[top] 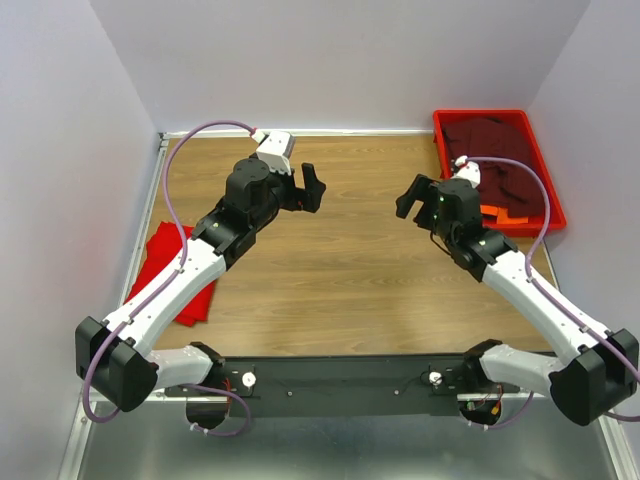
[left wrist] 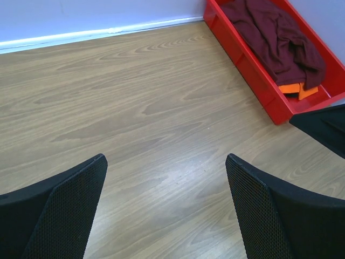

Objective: Fold and stack the t-shirts
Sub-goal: Grab the tshirt from the pile

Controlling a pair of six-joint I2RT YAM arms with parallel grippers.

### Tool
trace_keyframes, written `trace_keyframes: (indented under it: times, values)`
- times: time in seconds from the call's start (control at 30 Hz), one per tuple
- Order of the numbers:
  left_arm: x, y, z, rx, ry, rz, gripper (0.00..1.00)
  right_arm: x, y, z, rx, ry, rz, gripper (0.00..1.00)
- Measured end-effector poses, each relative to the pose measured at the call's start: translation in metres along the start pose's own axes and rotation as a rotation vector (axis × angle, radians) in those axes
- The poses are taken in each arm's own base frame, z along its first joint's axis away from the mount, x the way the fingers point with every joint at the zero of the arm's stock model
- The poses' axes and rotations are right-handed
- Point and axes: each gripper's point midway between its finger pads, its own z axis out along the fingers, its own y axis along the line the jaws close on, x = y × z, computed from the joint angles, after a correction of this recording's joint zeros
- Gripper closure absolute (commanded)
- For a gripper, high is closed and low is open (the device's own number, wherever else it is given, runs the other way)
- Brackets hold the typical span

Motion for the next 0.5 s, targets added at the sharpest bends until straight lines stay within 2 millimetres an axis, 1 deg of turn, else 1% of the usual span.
trace_keyframes:
  times: [0.1,0.17,0.3,0.37,0.43,0.47,0.5]
  values:
    - [0.001,0.001,0.0,-0.004,0.004,0.0,0.02,0.005,-0.003,0.005,0.016,0.015,-0.012,0.0]
    - [0.001,0.001,0.0,-0.006,0.008,0.0,0.02,0.01,-0.005,0.012,0.033,0.033,-0.026,0.0]
    - [0.008,0.003,0.005,-0.013,0.034,0.001,0.02,0.015,-0.005,0.037,0.083,0.075,-0.068,0.0]
    - [0.014,0.004,0.007,-0.018,0.052,0.001,0.02,0.007,-0.008,0.054,0.115,0.079,-0.081,0.0]
    - [0.02,0.006,0.01,-0.024,0.071,0.002,0.02,-0.009,-0.023,0.072,0.161,0.07,-0.06,0.0]
    - [0.022,0.007,0.011,-0.027,0.077,0.002,0.02,-0.026,-0.042,0.086,0.21,0.051,-0.03,0.0]
    - [0.024,0.008,0.011,-0.031,0.084,0.002,0.02,-0.038,-0.06,0.097,0.254,0.038,-0.006,0.0]
